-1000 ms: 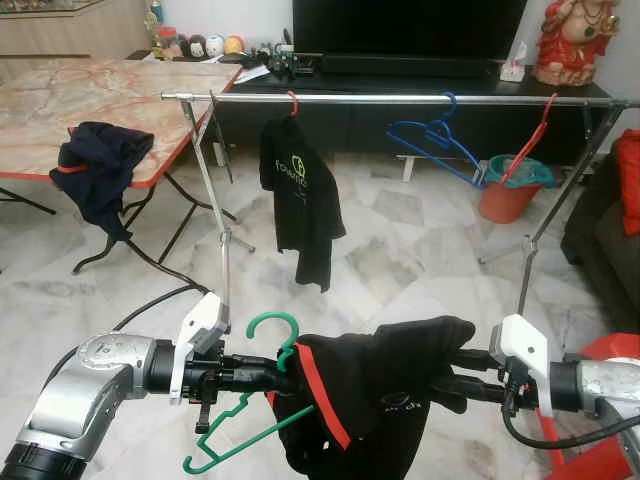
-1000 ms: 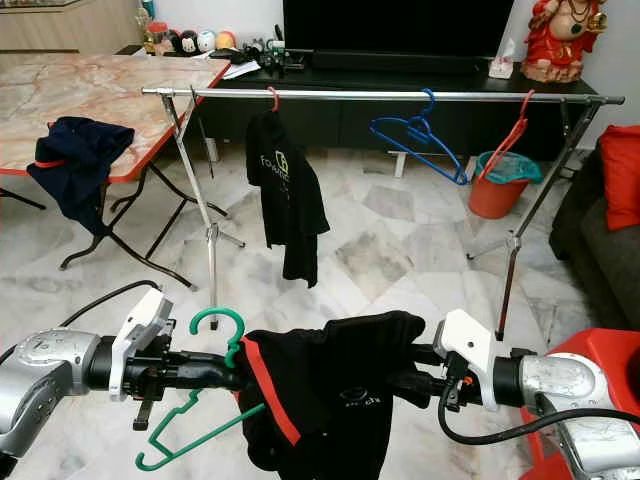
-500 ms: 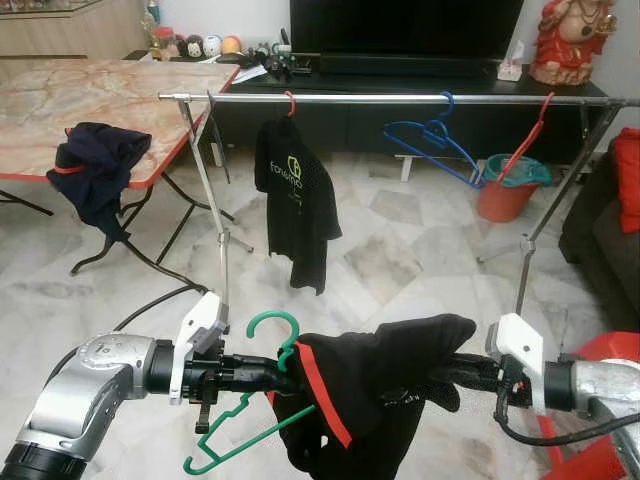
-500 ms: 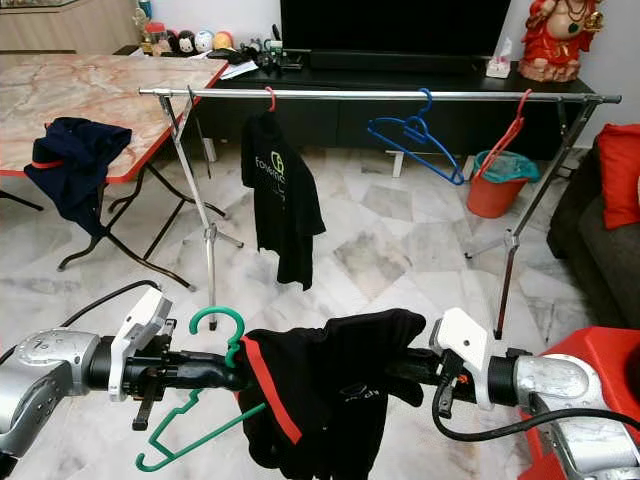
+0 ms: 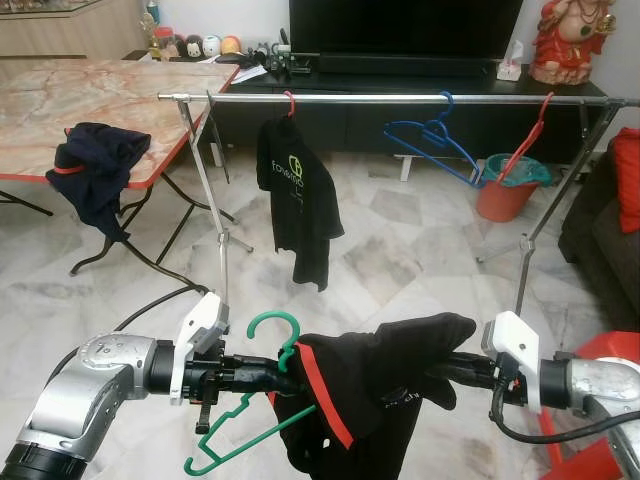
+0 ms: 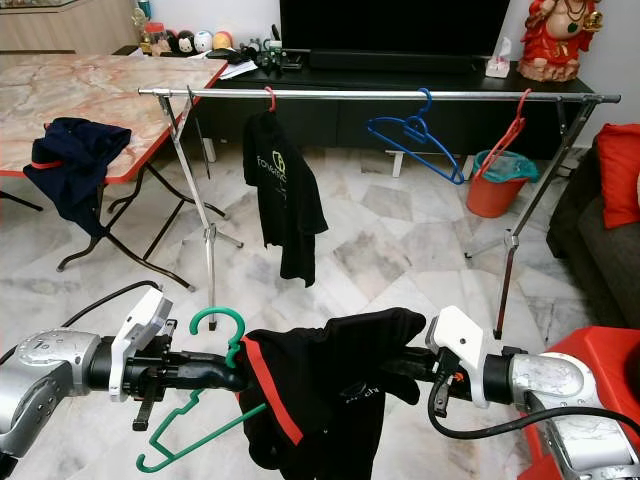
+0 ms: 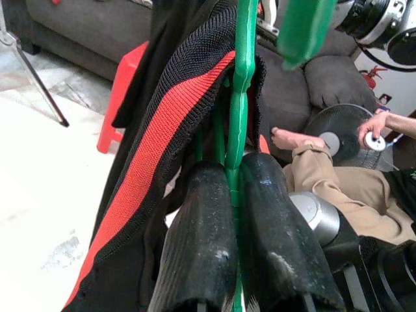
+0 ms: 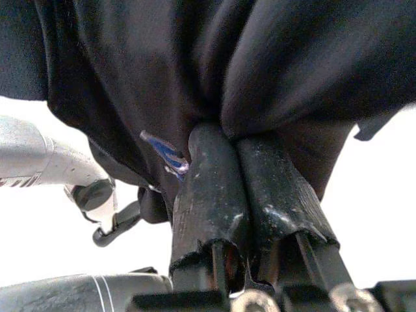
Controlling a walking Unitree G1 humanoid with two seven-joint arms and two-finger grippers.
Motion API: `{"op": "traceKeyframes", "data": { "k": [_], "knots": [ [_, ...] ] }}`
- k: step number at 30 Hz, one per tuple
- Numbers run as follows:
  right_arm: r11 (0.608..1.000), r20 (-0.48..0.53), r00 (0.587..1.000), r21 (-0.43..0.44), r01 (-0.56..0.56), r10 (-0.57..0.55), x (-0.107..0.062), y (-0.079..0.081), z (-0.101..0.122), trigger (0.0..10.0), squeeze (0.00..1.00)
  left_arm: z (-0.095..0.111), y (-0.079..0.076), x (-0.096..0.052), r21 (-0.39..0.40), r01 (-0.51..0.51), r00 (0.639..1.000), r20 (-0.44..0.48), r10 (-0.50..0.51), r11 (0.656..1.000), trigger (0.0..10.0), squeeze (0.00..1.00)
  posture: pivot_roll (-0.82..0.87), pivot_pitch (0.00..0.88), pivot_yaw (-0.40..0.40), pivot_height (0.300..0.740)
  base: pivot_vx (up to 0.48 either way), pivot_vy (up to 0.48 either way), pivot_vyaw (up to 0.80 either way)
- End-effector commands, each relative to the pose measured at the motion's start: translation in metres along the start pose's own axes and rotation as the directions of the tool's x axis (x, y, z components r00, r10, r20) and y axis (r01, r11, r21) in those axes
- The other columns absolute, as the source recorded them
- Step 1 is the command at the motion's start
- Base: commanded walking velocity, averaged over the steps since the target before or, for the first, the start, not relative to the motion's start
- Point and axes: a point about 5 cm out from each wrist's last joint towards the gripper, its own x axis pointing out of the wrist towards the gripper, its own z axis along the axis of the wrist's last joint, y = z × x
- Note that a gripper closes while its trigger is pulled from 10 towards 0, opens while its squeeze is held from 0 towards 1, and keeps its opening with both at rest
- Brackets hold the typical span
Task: Hang hanger
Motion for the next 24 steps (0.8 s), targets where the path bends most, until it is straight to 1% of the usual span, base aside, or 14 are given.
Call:
{"op": "traceKeyframes", "data": {
  "k": [1, 5, 6, 9, 12, 16, 19, 22, 24],
  "knots": [
    [1.0, 0.008, 1.0, -0.013, -0.004, 0.004, 0.001, -0.001, 0.004, 0.0, 0.0, 0.007, -0.001, 0.0, 0.038, 0.023, 1.0, -0.021, -0.022, 0.999, 9.8, 0.0, -0.21, 0.0, -0.004, 0.74, 0.0, 0.0, 0.0],
    [1.0, 0.007, 1.0, -0.019, -0.003, 0.003, 0.001, -0.002, 0.005, 0.0, 0.0, 0.0, -0.001, -0.004, 0.036, 0.0, 0.997, -0.076, 0.002, 0.999, 10.0, 0.0, -0.21, 0.0, -0.004, 0.74, 0.0, 0.0, 0.0],
    [1.0, 0.004, 1.0, -0.022, 0.0, 0.0, 0.001, -0.003, 0.005, 0.0, 0.0, -0.003, 0.0, -0.008, 0.029, -0.018, 0.996, -0.088, 0.02, 0.999, 10.0, 0.0, -0.21, 0.0, -0.004, 0.74, 0.0, 0.0, 0.0],
    [1.0, 0.002, 1.0, -0.023, 0.002, -0.002, 0.001, -0.003, 0.005, 0.0, 0.0, -0.005, 0.0, -0.009, 0.026, -0.026, 0.995, -0.091, 0.029, 0.999, 10.0, 0.0, -0.21, 0.0, -0.004, 0.74, 0.0, 0.0, 0.0],
    [1.0, -0.004, 1.0, -0.025, 0.006, -0.006, 0.0, -0.005, 0.005, 0.0, 0.0, -0.005, 0.002, -0.014, 0.024, -0.06, 0.994, -0.085, 0.062, 0.998, 10.0, 0.0, -0.2, 0.0, -0.006, 0.74, 0.0, 0.0, 0.0],
    [0.999, -0.015, 1.0, -0.03, 0.018, -0.019, -0.005, -0.007, 0.005, 0.0, 0.0, -0.01, 0.011, -0.024, 0.038, -0.16, 0.982, -0.099, 0.163, 0.986, 10.0, 0.0, -0.2, 0.0, -0.004, 0.74, 0.0, 0.0, 0.0],
    [0.998, -0.036, 0.998, -0.042, 0.056, -0.058, -0.01, -0.012, 0.003, 0.0, 0.0, -0.019, 0.014, -0.033, 0.029, -0.215, 0.967, -0.137, 0.217, 0.976, 10.0, 0.0, -0.2, 0.0, -0.003, 0.74, 0.0, 0.0, 0.0],
    [0.997, -0.04, 0.997, -0.043, 0.068, -0.07, -0.012, -0.014, 0.003, 0.0, 0.0, -0.021, 0.014, -0.036, 0.023, -0.22, 0.965, -0.144, 0.221, 0.975, 10.0, 0.0, -0.2, 0.0, -0.004, 0.74, 0.0, 0.0, 0.0],
    [0.995, -0.041, 0.995, -0.044, 0.091, -0.093, -0.015, -0.018, 0.003, 0.0, 0.0, -0.026, 0.012, -0.041, 0.006, -0.233, 0.96, -0.159, 0.231, 0.973, 10.0, 0.0, -0.2, 0.0, -0.004, 0.74, 0.0, 0.0, 0.0]
  ]
}}
